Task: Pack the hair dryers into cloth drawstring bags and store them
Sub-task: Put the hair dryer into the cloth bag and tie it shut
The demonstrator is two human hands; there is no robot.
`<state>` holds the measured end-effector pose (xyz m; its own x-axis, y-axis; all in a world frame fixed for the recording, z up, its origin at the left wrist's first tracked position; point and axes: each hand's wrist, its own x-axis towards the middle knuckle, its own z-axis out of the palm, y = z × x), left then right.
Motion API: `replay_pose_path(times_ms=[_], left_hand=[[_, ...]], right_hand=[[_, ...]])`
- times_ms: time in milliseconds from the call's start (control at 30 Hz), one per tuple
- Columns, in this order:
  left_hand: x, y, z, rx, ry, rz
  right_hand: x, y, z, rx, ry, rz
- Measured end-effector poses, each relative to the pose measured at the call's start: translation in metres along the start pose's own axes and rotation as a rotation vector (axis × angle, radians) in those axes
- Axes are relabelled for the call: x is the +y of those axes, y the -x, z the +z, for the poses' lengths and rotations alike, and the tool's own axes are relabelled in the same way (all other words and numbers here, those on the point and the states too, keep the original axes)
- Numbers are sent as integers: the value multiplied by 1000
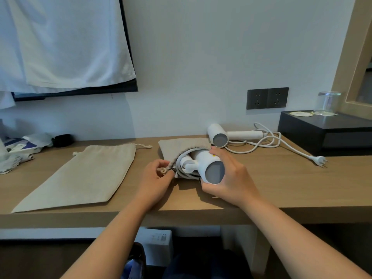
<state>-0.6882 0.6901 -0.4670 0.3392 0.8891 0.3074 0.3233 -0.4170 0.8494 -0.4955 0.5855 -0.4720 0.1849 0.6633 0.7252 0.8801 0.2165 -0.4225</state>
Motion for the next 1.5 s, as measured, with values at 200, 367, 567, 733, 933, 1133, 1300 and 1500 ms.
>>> replay_pose_path(times_ms=[200, 367, 567, 733, 933, 1133, 1300, 1500], left_hand=[[2, 1, 1, 68, 95, 45], [3, -3, 1, 163, 161, 33], [-2, -3, 2, 339, -122, 147], [-3, -3, -1, 333, -31, 183], [-5, -2, 2, 262, 41, 171], [-8, -1, 0, 205, 30, -39], [5, 7, 4, 196, -217, 491], [33, -21, 29, -117, -610, 566]], right_hand=[[-5, 2, 1, 108, 31, 56], [-14, 0, 5, 149, 92, 101], [-28, -13, 7, 83, 150, 163], [-40, -30, 3, 19, 230, 253], [-39, -39, 17, -14, 413, 186], [5, -16, 14, -254, 87, -20], [21, -11, -5, -38, -133, 357], [24, -21, -1, -211, -90, 533]])
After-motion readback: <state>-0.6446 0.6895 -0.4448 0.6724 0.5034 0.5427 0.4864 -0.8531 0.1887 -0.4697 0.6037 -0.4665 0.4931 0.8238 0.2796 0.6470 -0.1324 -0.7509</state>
